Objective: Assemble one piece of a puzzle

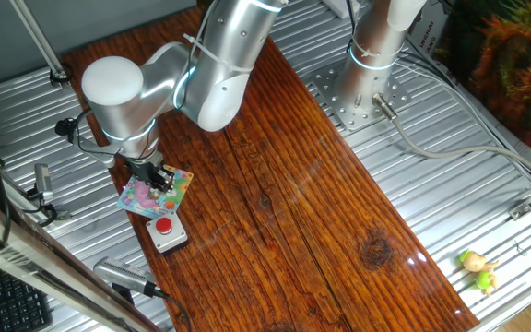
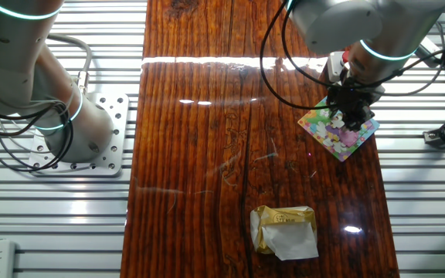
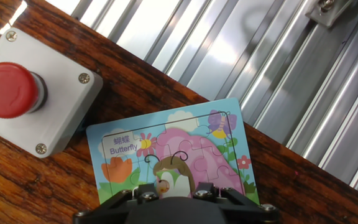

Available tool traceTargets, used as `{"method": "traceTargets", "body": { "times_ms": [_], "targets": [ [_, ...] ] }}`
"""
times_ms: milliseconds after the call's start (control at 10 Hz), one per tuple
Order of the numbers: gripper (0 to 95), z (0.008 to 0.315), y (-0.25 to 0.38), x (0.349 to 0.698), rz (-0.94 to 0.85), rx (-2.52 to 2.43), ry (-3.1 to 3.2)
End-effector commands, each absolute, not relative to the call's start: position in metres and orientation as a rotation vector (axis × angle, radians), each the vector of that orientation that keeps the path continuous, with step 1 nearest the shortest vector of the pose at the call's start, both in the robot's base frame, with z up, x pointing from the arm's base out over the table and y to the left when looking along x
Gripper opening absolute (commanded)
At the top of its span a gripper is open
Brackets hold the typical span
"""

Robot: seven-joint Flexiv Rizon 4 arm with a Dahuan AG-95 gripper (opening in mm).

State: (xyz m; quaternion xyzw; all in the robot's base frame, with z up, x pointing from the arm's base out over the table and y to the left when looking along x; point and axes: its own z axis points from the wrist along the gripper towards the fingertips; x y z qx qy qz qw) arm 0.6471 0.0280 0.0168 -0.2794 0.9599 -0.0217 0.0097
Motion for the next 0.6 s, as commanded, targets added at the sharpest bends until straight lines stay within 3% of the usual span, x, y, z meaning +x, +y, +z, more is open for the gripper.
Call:
{"method": "traceTargets", "body": {
  "times_ms": [100,600],
  "targets": [
    [38.0,0.0161,0.0278,0.647,-0.068,-0.872,2.997],
    [38.0,0.0153,0.0278,0.6467,-0.07,-0.869,2.998]
  ]
}}
